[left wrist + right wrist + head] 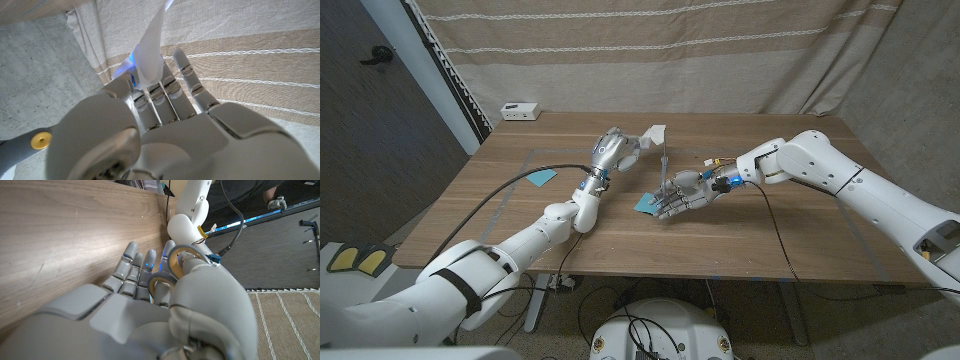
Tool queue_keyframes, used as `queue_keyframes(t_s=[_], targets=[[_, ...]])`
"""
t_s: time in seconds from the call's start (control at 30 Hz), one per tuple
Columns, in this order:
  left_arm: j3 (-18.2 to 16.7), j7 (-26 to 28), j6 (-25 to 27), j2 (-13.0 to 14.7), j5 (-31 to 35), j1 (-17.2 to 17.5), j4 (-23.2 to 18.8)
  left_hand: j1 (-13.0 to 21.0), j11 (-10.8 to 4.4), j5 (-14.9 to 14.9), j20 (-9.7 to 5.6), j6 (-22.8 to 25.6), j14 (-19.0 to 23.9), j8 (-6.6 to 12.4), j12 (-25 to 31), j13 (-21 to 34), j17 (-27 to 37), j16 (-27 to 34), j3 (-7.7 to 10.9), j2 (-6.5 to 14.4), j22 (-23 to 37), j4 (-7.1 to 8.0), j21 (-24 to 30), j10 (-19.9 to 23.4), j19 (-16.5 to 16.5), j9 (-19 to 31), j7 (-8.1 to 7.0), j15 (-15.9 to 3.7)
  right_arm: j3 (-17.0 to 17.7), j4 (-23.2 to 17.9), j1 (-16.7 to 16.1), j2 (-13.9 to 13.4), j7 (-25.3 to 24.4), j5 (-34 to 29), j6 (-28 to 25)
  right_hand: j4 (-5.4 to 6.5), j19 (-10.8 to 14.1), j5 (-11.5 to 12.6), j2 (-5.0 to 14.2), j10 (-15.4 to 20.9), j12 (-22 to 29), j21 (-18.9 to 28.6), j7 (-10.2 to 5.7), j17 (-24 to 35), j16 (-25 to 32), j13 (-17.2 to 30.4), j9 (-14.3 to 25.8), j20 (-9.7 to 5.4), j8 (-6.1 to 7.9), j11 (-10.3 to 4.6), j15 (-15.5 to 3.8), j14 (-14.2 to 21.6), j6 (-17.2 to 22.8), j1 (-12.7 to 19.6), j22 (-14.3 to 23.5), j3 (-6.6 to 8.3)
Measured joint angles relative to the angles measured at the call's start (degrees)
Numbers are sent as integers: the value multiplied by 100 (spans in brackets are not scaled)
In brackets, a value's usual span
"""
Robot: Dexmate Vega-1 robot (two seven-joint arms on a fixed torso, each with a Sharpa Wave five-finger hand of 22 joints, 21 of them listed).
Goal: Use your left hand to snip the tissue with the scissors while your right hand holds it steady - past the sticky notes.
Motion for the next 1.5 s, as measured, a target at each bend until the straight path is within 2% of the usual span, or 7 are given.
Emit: queue_keyframes(t_s=[0.37,0.6,1.0,1.27,1.5], targets=[[-143,0,-125,-187,219,-228,441,0,0,0,0,0,0,23,0,15,0,0,0,0,1,0,44,0,0,0,0,0,150,-69,-33,35,-312,44,103,-6,0,-35,-9,24,81,164,32,86,106,-26,133,0,118,17,-31,32,73,9,-8,13],[-184,0,-245,-341,361,-458,898,0,0,0,1,0,0,23,0,15,0,0,0,0,1,0,44,0,63,0,0,0,214,-59,-46,77,-472,62,164,-3,-9,-35,-29,43,89,245,32,123,106,-45,197,34,141,-2,-29,34,73,106,-15,30],[301,0,-247,-495,76,-882,1566,0,0,-1,1,21,0,23,0,-1,1,0,25,0,1,-25,44,0,63,0,21,0,217,136,62,187,-580,-14,261,-2,-39,-75,-39,42,89,330,62,176,194,-79,284,64,204,-2,-10,53,104,172,-42,30],[551,-1,-222,-495,-126,-1007,1723,0,0,-1,0,34,0,23,0,-1,1,0,25,0,2,-25,44,0,63,0,8,0,205,224,124,232,-608,-71,294,-2,-39,-79,-39,41,131,400,62,203,230,-102,356,64,227,-1,-10,53,103,172,-69,30],[596,0,-244,-469,-186,-1021,1744,0,20,-1,0,42,31,23,0,0,1,0,24,0,2,-25,44,20,63,0,0,-11,204,250,161,264,-675,-89,280,-1,-31,-79,-62,73,169,463,62,229,274,-129,409,72,282,32,-31,75,103,196,-69,30]])
